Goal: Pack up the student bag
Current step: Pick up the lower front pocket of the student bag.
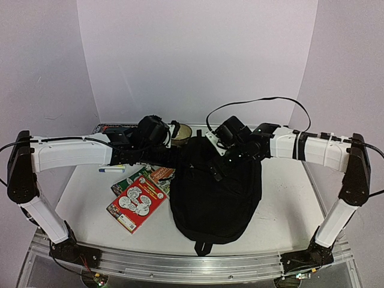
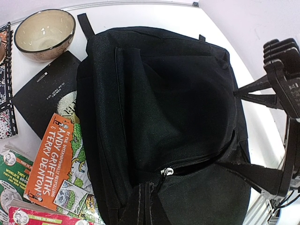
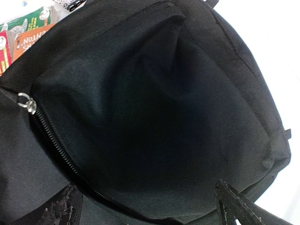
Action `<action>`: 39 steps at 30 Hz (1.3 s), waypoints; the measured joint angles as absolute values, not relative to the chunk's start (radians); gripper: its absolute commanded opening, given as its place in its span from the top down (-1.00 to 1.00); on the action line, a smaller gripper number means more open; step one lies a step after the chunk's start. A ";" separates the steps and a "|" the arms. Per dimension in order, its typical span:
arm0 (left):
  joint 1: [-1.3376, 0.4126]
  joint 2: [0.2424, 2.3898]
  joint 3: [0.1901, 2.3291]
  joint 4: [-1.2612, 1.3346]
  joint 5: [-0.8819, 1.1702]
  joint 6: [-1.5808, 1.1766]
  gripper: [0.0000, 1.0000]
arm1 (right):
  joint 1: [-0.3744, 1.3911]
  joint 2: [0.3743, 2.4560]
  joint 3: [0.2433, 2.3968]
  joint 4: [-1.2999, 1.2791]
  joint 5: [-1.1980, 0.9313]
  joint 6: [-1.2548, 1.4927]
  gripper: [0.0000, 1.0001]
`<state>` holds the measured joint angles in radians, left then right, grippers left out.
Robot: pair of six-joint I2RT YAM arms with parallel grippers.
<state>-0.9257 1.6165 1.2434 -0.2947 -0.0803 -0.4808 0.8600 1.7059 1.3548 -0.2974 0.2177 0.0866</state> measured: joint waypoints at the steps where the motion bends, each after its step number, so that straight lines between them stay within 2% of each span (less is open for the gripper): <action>1: -0.926 1.617 1.243 -0.295 -0.080 -0.481 1.00 | 0.860 1.708 1.355 -0.294 0.224 0.082 -0.97; 16: -0.926 1.617 1.243 -0.295 -0.072 -0.500 1.00 | 0.897 1.758 1.300 -0.208 0.256 0.038 -0.97; 22: -0.926 1.610 1.243 -0.296 -0.072 -0.507 1.00 | 0.915 1.773 1.283 -0.178 0.398 0.015 -0.93; 26: -0.926 1.591 1.241 -0.296 -0.072 -0.521 1.00 | 0.917 1.777 1.245 -0.146 0.525 -0.022 -0.72; 32: -0.926 1.570 1.234 -0.296 -0.079 -0.537 1.00 | 0.932 1.770 1.200 -0.102 0.617 -0.086 -0.21; 39: -0.926 1.570 1.234 -0.295 -0.093 -0.552 1.00 | 0.982 1.659 1.180 -0.101 0.634 -0.146 0.38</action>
